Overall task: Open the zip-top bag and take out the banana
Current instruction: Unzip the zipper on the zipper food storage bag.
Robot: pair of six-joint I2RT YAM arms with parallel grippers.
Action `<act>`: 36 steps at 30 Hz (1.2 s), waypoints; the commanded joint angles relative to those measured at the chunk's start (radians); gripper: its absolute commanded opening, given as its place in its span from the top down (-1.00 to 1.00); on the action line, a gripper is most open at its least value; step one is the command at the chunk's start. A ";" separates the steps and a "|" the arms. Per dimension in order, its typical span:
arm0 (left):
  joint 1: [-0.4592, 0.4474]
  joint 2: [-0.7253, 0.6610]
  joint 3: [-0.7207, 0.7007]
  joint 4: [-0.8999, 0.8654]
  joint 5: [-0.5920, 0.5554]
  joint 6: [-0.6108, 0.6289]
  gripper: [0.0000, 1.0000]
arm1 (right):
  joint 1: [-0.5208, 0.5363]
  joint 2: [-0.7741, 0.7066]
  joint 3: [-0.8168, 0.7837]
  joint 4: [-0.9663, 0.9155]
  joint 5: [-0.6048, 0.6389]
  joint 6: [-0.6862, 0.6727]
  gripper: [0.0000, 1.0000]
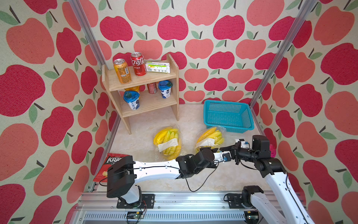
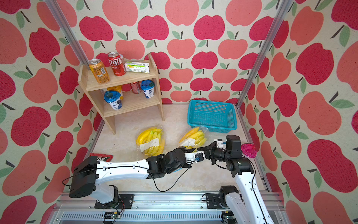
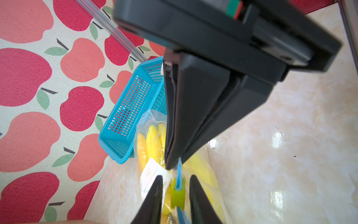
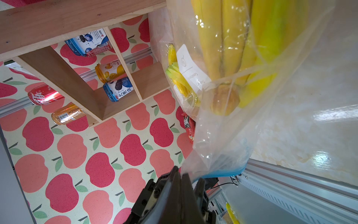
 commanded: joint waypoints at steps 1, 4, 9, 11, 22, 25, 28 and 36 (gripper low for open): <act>-0.003 -0.011 0.022 0.021 -0.006 0.008 0.46 | -0.007 -0.001 0.009 -0.008 -0.017 -0.026 1.00; -0.003 -0.013 0.024 0.020 -0.004 0.010 0.47 | -0.007 -0.001 0.012 -0.026 -0.014 -0.041 1.00; -0.004 -0.010 0.032 0.014 0.007 0.020 0.51 | -0.007 -0.001 0.016 -0.037 -0.005 -0.048 1.00; -0.006 -0.012 0.034 0.014 0.007 0.024 0.52 | -0.007 0.001 0.019 -0.048 -0.002 -0.055 1.00; -0.009 -0.027 0.029 0.015 0.014 0.021 0.56 | -0.010 0.010 0.024 -0.057 0.009 -0.064 1.00; -0.008 -0.034 0.024 0.014 0.022 0.022 0.57 | -0.010 0.010 0.024 -0.056 0.013 -0.059 1.00; -0.009 -0.029 0.027 0.014 0.024 0.023 0.72 | -0.009 0.009 0.030 -0.052 0.013 -0.055 1.00; -0.009 -0.038 0.009 -0.001 0.021 0.016 0.89 | -0.049 -0.027 0.009 -0.024 -0.005 0.000 1.00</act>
